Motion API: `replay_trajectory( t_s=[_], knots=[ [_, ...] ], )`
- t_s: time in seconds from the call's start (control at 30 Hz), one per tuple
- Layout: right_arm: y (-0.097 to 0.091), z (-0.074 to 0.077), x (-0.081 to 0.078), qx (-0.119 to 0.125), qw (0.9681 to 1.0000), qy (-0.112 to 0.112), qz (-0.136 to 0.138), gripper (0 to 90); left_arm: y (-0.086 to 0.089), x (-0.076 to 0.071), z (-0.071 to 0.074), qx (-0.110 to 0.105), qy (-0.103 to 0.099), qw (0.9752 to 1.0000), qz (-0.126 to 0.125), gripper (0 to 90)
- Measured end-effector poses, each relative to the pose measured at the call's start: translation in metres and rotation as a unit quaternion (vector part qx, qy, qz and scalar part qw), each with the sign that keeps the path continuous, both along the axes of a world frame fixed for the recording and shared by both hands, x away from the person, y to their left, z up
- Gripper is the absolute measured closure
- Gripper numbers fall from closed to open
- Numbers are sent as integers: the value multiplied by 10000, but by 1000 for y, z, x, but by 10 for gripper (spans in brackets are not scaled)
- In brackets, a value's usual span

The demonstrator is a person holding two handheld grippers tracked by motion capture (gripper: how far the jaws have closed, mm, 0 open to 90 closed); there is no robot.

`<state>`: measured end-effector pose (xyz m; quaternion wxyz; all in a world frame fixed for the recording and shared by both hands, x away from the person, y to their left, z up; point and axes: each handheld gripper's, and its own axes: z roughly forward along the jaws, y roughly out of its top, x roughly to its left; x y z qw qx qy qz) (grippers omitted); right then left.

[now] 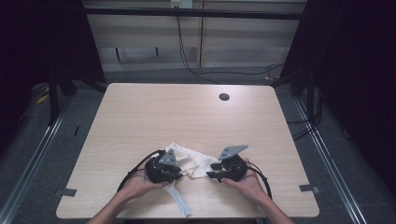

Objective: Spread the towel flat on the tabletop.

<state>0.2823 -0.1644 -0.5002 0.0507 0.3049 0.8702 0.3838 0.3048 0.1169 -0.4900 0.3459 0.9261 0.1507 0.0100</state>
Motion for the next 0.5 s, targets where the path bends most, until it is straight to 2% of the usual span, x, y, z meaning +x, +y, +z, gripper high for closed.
replay_trajectory(
  t_s=[0.07,0.1,0.13,0.17,0.2,0.33,0.5],
  knots=[
    [0,0,0,-12,10000,-18,8,607,4,4,-1,-135,189,9997,-2,768],
    [0,0,0,-22,10000,-12,13,607,5,4,-2,-314,345,9989,98,774],
    [0,0,0,-17,10000,-10,14,607,7,6,-2,-375,442,9982,141,813],
    [0,0,0,-6,10000,-2,11,604,8,7,-2,-529,590,9967,179,844],
    [0,0,0,6,10000,4,4,596,8,8,-3,-560,656,9961,205,873],
    [0,0,0,22,10000,11,4,592,6,7,-3,-446,642,9967,202,900],
    [0,0,-1,15,10000,6,8,586,5,5,-1,-486,530,9971,251,900]
  ],
)
